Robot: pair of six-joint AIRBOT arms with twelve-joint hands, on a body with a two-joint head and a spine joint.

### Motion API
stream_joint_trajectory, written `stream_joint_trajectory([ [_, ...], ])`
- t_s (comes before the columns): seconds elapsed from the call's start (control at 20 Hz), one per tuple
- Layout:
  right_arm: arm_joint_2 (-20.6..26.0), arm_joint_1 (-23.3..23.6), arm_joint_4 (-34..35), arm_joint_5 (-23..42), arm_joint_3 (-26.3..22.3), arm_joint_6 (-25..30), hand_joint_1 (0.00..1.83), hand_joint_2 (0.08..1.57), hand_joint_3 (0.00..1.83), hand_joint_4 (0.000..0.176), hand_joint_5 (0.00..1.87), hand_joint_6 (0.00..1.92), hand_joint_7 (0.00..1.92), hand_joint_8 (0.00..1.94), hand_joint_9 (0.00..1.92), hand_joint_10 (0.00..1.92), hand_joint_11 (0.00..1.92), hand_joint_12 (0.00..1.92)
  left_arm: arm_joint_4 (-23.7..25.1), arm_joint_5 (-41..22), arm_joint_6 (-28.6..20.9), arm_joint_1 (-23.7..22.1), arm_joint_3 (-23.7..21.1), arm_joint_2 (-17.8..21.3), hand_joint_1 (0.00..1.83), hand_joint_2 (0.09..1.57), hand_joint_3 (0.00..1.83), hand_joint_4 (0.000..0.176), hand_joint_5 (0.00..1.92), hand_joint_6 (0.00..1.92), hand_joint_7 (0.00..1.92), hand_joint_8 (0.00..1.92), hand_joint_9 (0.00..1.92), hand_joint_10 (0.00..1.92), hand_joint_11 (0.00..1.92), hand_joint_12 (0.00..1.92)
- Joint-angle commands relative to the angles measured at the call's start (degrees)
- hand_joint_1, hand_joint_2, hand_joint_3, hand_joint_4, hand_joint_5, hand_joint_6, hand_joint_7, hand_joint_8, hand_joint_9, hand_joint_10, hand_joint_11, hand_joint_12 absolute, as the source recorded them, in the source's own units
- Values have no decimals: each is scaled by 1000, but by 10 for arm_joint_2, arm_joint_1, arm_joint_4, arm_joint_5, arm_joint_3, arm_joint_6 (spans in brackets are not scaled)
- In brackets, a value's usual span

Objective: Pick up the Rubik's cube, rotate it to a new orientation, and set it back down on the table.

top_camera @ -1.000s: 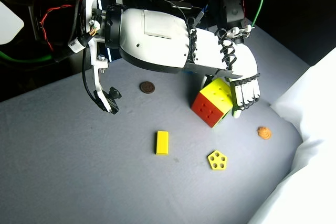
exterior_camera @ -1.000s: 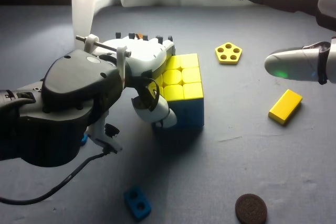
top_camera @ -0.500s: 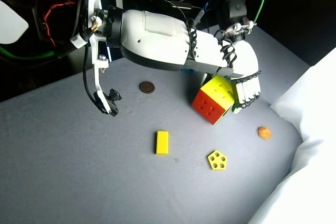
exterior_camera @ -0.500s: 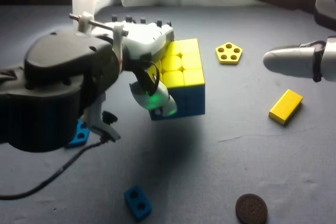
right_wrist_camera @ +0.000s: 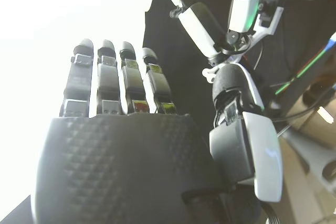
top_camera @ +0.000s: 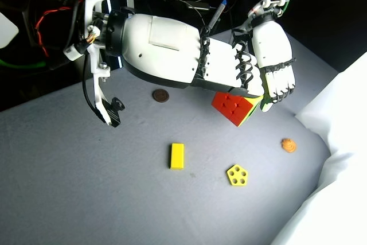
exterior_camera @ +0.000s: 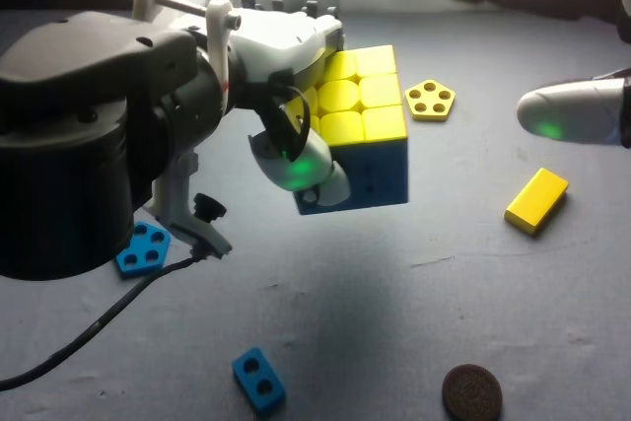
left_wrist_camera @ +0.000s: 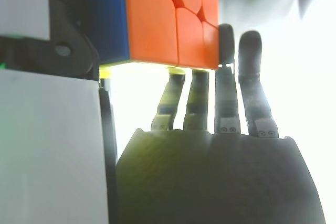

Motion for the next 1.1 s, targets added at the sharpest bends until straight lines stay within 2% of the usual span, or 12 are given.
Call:
stream_joint_trajectory([
  [0.0, 3, 11, 11, 63, 1, 4, 6, 1296, 0, 0, 221, 10, 597, 174, 392, 712, 0, 1313, 31, -4, 4, -15, -3, 6, 1155, 1174, 6, 0, 156, 1461, 219, 1515, 190, 1493, 1, 1610],
  [0.05, 3, 13, 10, 64, 1, 2, 30, 1289, 0, 0, 222, 2, 638, 307, 384, 1040, 0, 1480, 23, -7, 11, -21, -4, 6, 1158, 1165, 1, 0, 167, 1439, 230, 1492, 193, 1487, 0, 1594],
  [0.1, 3, 14, 7, 64, 1, 0, 5, 1300, 1, 0, 165, 3, 499, 756, 354, 1325, 17, 1712, 20, -12, 13, -27, -6, 6, 1163, 1156, 0, 0, 173, 1446, 243, 1487, 207, 1475, 1, 1601],
  [0.15, 3, 14, 4, 64, 1, -2, 0, 1303, 1, 0, 155, 2, 413, 1053, 332, 1502, 66, 1829, 18, -18, 13, -31, -8, 6, 1163, 1161, 0, 0, 173, 1450, 247, 1490, 213, 1474, 7, 1605],
  [0.2, 2, 14, 1, 64, 1, -9, 0, 1305, 1, 0, 143, 0, 404, 1255, 312, 1677, 109, 1903, 18, -28, 13, -37, -11, 6, 1168, 1164, 1, 0, 159, 1466, 235, 1503, 203, 1479, 1, 1602],
  [0.3, 0, 14, 1, 63, 1, -22, 0, 1311, 2, 0, 114, 1, 416, 1526, 358, 1892, 207, 1920, 18, -31, 17, -42, -13, 6, 1173, 1164, 1, 0, 139, 1508, 217, 1526, 189, 1485, 0, 1598],
  [0.4, -4, 19, 1, 46, 1, -26, 0, 1319, 2, 0, 103, 5, 407, 1762, 446, 1920, 288, 1921, 18, -31, 25, -46, -15, 6, 1199, 1161, 0, 0, 146, 1506, 218, 1520, 186, 1489, 0, 1602],
  [0.45, -8, 24, 1, 28, 1, -29, 0, 1321, 2, 0, 90, 5, 383, 1832, 461, 1921, 312, 1921, 18, -31, 26, -47, -16, 7, 1207, 1158, 0, 0, 148, 1483, 218, 1507, 188, 1477, 0, 1598],
  [0.55, -17, 33, -6, 5, 1, -31, 0, 1320, 0, 0, 89, 4, 339, 1781, 395, 1921, 267, 1921, 16, -31, 26, -50, -19, 8, 1197, 1137, 0, 0, 173, 1399, 218, 1492, 177, 1480, 0, 1590],
  [0.85, -42, 33, -13, -15, 0, -34, 0, 1329, 2, 0, 73, 6, 322, 1759, 352, 1921, 226, 1921, 16, -31, 34, -50, -19, 9, 1184, 1153, 1, 0, 205, 1373, 254, 1469, 220, 1453, 26, 1583],
  [0.95, -46, 33, -16, -21, -7, -48, 0, 1329, 1, 0, 73, 5, 317, 1751, 342, 1921, 196, 1921, 16, -31, 36, -50, -18, 9, 1164, 1166, 4, 0, 148, 1482, 216, 1530, 190, 1499, 0, 1607],
  [1.05, -46, 31, -18, -36, -16, -56, 0, 1327, 0, 0, 80, 6, 325, 1756, 345, 1921, 208, 1921, 16, -31, 36, -50, -18, 9, 1174, 1150, 0, 0, 163, 1460, 218, 1525, 189, 1494, 0, 1599],
])
